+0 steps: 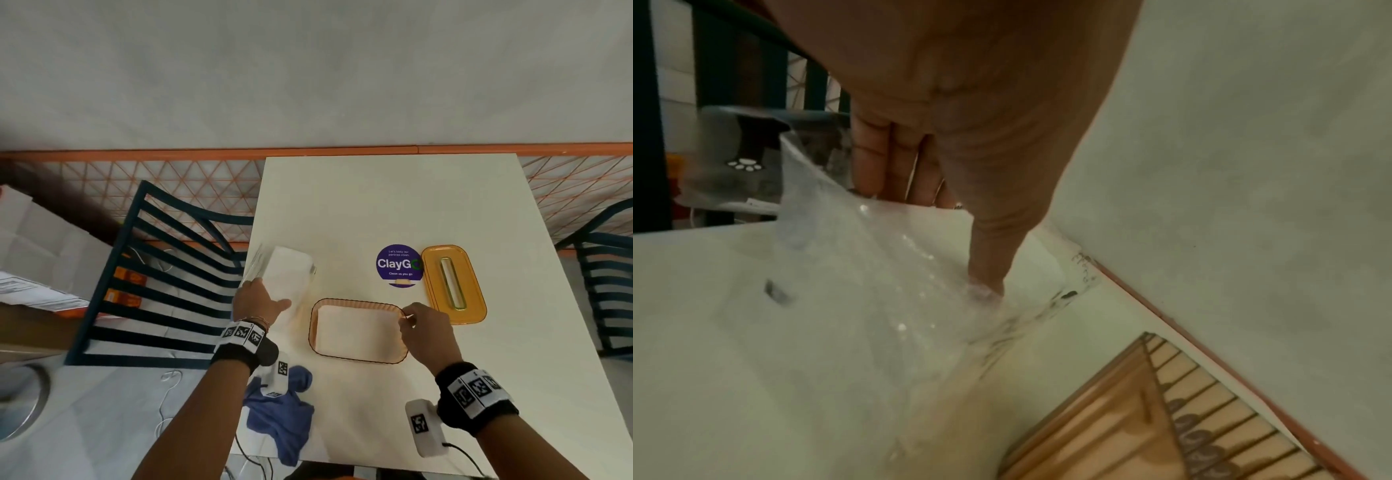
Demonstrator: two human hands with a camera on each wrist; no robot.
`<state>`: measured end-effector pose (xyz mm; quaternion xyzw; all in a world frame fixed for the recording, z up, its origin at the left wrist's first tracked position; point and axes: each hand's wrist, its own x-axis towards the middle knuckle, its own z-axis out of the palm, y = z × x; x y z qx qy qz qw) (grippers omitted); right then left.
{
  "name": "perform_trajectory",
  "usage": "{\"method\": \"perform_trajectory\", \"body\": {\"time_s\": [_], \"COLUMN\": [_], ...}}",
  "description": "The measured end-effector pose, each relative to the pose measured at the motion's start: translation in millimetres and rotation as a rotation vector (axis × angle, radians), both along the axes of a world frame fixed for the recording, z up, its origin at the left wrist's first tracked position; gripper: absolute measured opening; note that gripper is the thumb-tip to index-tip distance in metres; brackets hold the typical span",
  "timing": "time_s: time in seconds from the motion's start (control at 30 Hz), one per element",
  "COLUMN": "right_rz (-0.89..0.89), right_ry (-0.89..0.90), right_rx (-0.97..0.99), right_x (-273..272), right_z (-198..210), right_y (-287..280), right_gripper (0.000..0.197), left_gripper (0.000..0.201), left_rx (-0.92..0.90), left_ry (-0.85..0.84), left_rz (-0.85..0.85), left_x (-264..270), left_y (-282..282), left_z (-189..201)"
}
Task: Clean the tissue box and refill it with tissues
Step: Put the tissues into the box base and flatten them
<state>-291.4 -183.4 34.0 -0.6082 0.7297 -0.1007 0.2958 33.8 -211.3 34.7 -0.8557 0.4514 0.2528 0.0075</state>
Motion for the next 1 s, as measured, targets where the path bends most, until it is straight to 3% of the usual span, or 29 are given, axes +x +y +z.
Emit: {"method": "perform_trajectory", "body": {"time_s": [0.3,0.4,0.53,0.6,0.77,0.87,1.0], "right_rz": [-0.018,-0.019,-0.012,-0.002,0.007,0.074,0.148], "right_ry": [-0.034,-0.033,-0.019,0.008,-0.013,-0.204,-0.594], "right_rx": [0.03,0.048,0.074,0.082,0.013,0.02,0.213], "right_x": [1.1,1.7,-0.1,-1.5,-1.0,3.6,10.2], "right_z": [7.7,10.5,13.8,16.8,34.8,52.2,70.6], "right_y": [-0.9,-1.5,-2.3,-2.0,-4.4,-8.6,-12.2], "right_gripper": [0.019,0.02,0.021,0.025,0.053,0.085,0.121], "left_gripper": [0.103,0.087,0.043,0.036,0.032,0.028,0.028], "left_rx": [-0.064,-0.101,-0.176,-0.245,-0.381,-0.354,-0.237], "left_ry": [-0.058,0.094,0.368,0.51,0.653,0.775,0.955], "left_rz": [0.039,0.169,0.303,0.375,0.247,0.144,0.006], "left_x": [3.3,5.7,10.0,12.8,8.2,-0.9,-17.2], "left_y": [-4.1,-6.2,-2.3,4.1,25.8,36.9,40.5], "left_z": [-8.9,-6.9,-3.0,4.3,45.5,75.7,98.6]}}
